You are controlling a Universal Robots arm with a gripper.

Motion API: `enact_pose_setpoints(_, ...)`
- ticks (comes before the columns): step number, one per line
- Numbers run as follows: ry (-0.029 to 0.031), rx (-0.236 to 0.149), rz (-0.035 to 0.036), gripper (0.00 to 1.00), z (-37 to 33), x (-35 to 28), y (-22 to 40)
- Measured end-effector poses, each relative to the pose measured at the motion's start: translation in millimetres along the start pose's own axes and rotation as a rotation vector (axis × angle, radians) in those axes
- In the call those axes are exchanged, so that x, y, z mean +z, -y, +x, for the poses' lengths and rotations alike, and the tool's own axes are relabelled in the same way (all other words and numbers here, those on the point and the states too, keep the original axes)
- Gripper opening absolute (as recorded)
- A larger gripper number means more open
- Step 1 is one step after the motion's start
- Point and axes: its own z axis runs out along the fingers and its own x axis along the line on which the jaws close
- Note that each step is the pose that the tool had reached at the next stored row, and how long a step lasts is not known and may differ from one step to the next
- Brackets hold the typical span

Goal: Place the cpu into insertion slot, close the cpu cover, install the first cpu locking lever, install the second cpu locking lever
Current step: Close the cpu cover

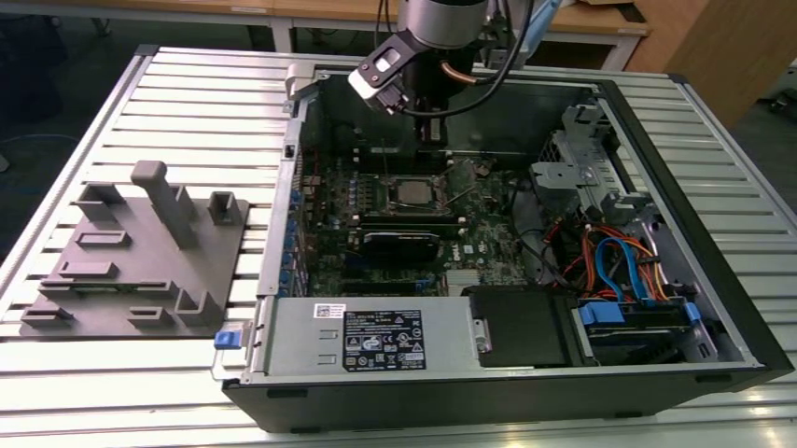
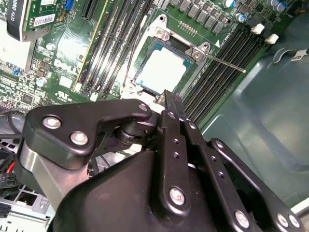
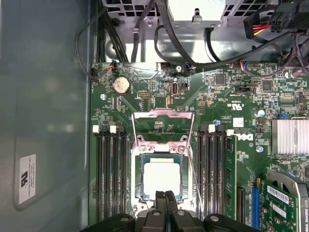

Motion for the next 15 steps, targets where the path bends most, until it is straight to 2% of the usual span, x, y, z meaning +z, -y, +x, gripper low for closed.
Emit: enact_pose_setpoints(15, 0.0005, 0.000, 0.0001, 0.10, 0.0, -0.1, -3.5)
